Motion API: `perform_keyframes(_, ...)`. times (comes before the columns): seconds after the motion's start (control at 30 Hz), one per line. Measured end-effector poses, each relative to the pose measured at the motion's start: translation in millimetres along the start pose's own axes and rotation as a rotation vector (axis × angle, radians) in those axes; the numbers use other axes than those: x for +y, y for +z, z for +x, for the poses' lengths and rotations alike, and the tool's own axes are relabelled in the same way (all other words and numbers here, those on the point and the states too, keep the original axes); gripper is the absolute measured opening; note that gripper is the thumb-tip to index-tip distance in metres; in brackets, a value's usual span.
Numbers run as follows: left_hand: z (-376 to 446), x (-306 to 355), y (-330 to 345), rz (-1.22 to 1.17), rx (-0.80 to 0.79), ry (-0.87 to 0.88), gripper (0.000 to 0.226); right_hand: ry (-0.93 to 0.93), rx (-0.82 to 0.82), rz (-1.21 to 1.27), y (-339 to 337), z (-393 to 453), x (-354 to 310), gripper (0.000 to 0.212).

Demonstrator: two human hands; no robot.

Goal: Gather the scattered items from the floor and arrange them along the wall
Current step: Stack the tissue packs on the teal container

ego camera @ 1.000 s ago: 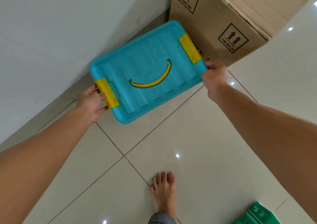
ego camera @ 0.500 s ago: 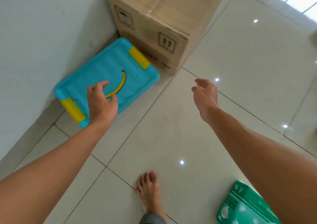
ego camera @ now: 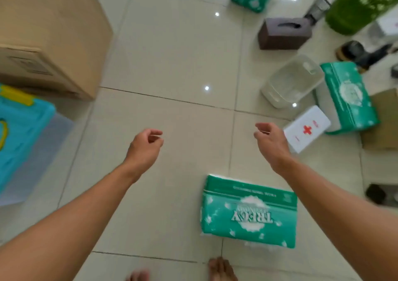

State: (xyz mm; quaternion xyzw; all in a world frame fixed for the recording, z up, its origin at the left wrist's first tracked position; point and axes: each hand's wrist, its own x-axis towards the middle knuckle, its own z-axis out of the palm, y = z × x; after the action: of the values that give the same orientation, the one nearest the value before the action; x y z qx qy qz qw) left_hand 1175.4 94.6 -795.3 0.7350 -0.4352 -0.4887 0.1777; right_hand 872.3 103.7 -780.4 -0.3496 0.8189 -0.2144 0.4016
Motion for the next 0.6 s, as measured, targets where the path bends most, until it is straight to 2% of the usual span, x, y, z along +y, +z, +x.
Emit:
perform_keyframes(0.13, -34, -4, 81, 0.160, -0.222, -0.072, 0.030, 0.135, 0.091, 0.016, -56, -13, 101, 0.034)
perform_keyframes(0.3, -72, -41, 137, 0.379, -0.447, -0.153, 0.049, 0.351, 0.130, 0.006, -66, -39, 227, 0.046)
perform_keyframes(0.4, -79, -67, 157, 0.412, -0.435, -0.262, 0.057, 0.497, 0.122, 0.046, -57, -55, 275, 0.055)
perform_keyframes(0.47, -86, -81, 173, 0.352, -0.402, -0.345, 0.060, 0.525, 0.094, 0.065, -50, -67, 304, 0.063)
perform_keyframes(0.53, -93, -92, 192, 0.245, -0.395, -0.418, 0.054, 0.533, 0.013, 0.074, -48, -74, 320, 0.065)
perform_keyframes(0.6, -99, -99, 210, 0.145, -0.364, -0.442, 0.037, 0.534, -0.096, 0.124, -47, -75, 328, 0.057)
